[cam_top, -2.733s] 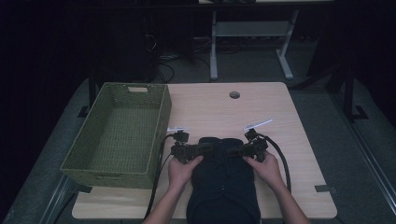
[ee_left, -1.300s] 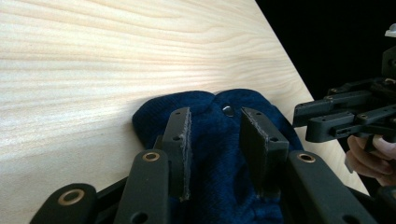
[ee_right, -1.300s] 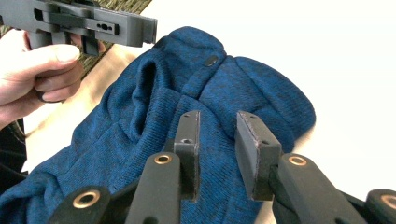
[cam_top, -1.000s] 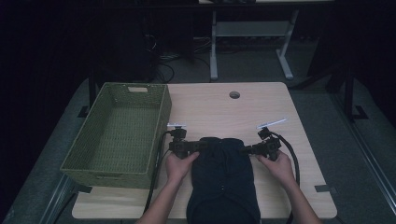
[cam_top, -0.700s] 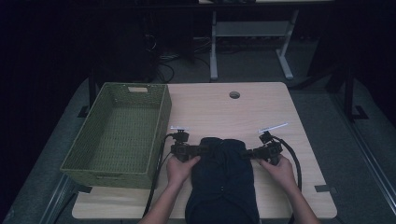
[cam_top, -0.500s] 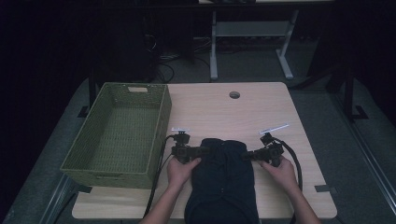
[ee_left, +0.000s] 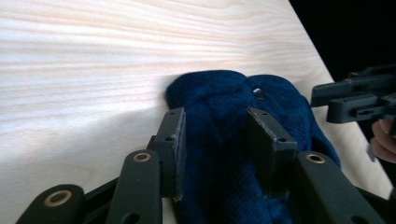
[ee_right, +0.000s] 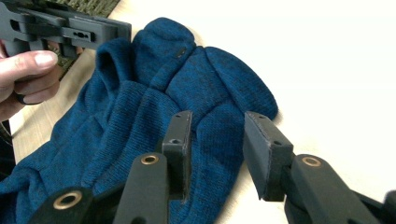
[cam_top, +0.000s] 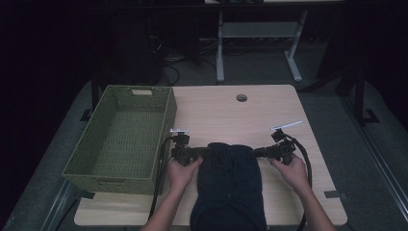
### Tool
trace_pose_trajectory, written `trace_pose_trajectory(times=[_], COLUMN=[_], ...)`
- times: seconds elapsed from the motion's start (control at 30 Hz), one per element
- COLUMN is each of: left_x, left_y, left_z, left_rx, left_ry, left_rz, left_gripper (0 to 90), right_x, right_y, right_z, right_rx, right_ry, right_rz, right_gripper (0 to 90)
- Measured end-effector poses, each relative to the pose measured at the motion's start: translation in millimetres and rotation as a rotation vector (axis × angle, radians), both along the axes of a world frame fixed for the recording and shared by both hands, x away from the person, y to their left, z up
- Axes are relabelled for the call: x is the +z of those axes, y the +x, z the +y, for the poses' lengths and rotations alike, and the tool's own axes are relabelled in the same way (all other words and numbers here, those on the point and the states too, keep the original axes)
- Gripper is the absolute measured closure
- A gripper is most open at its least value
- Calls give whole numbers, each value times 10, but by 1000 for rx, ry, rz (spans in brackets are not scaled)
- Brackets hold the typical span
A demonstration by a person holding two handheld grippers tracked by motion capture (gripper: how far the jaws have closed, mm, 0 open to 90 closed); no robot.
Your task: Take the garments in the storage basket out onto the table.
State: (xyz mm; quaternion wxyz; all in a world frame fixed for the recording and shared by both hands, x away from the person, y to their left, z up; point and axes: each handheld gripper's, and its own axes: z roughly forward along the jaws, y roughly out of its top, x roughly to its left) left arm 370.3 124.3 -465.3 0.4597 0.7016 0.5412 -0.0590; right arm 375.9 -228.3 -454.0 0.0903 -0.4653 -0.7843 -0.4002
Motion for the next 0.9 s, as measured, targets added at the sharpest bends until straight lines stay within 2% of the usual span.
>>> trace_pose_trajectory(times=[0.17, 0.33, 0.43, 0.67, 0.9], left_x=[-3, 16, 15, -65, -106], left_y=[11, 8, 12, 34, 51], left_z=[22, 56, 62, 35, 11], left_rx=[11, 35, 37, 17, -3], left_ry=[2, -29, -15, 12, -3], left_rz=[9, 2, 4, 39, 59], left_gripper=[572, 565, 577, 580, 582], right_x=[-9, -24, -34, -79, -116], right_y=[3, 14, 25, 57, 87], right_z=[-20, -35, -23, 2, 37], right_rx=[-3, -12, -8, -17, -23], right_ry=[0, 4, -2, -3, -8], right_rz=[-1, 10, 9, 27, 37], right_gripper=[620, 617, 617, 607, 608])
